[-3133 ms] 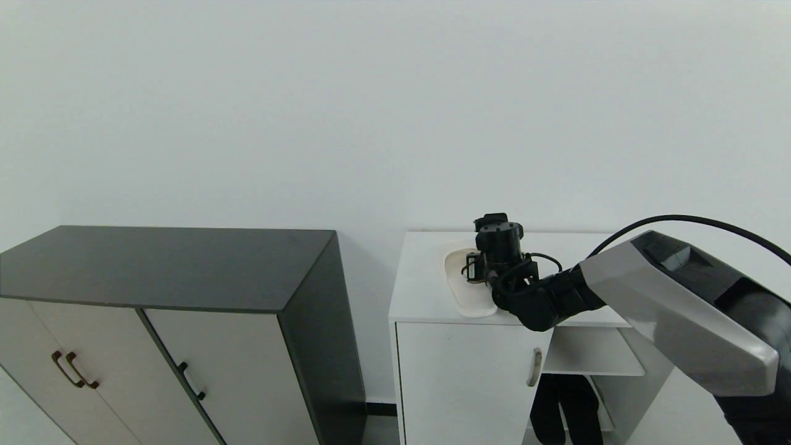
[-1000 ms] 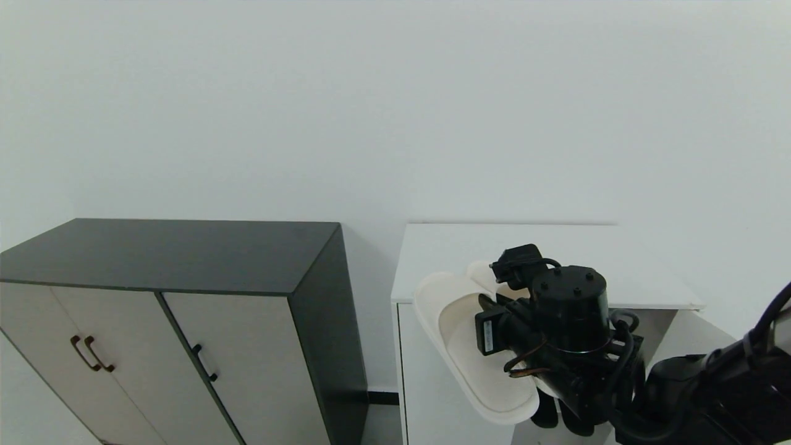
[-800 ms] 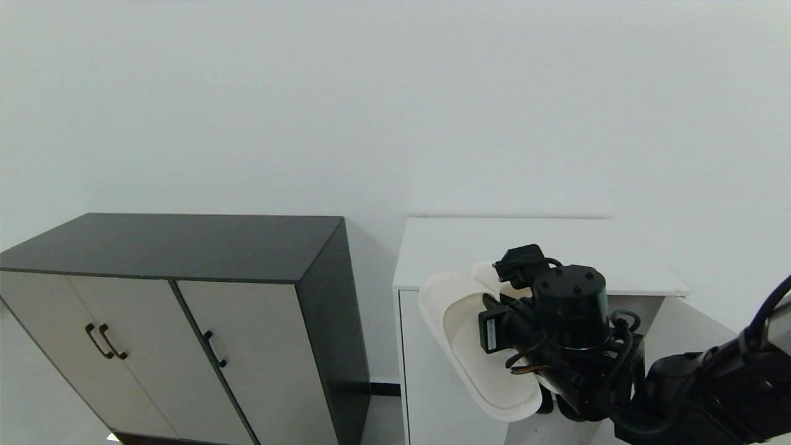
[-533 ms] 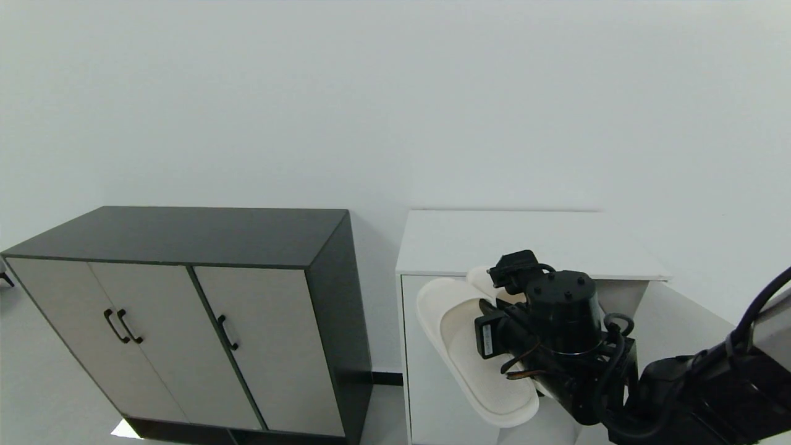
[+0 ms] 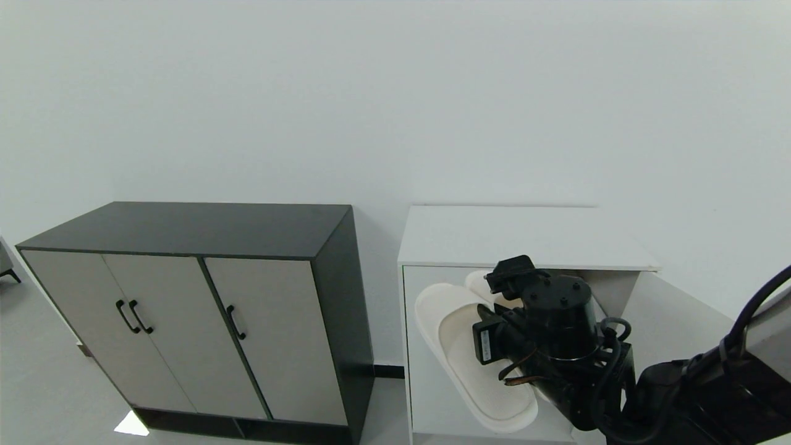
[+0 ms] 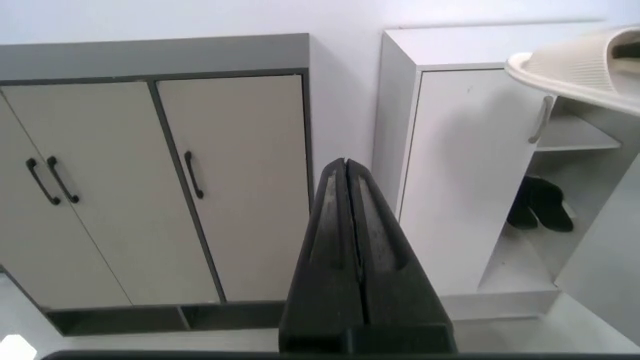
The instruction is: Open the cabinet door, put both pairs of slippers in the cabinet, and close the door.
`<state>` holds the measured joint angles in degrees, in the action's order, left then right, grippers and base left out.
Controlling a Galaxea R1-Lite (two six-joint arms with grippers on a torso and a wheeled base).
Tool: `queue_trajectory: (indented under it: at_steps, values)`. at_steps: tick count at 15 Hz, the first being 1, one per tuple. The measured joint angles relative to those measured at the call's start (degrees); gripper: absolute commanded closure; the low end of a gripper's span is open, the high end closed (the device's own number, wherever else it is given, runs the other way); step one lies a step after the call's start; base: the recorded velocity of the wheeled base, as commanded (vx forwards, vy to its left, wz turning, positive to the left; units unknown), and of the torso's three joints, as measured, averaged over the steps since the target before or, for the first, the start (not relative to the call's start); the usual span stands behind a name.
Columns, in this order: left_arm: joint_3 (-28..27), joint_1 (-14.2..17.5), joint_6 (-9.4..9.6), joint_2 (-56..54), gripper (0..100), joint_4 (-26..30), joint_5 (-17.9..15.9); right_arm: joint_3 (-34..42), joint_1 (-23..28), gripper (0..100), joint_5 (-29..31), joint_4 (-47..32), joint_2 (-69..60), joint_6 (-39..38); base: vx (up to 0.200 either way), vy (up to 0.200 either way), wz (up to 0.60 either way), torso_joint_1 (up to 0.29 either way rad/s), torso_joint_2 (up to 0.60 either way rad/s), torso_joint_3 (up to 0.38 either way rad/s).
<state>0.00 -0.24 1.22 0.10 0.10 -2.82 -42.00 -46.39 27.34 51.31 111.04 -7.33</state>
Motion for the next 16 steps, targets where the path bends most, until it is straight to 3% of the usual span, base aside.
queue_trajectory:
  at_steps: [5, 16]
  values:
    - [0.00, -0.02, 0.00, 0.00, 100, 0.00, 0.00, 0.05, -0.37, 100, -0.01, 0.00, 0.10, -0.04, 0.000, 0.000, 0.00, 0.000, 0.00, 0.000]
    - [0.00, -0.02, 0.01, 0.00, 100, 0.00, 0.00, 0.90, -0.20, 100, -0.06, 0.12, 0.15, -0.28, 0.000, -0.200, 0.00, 0.004, 0.00, 0.001]
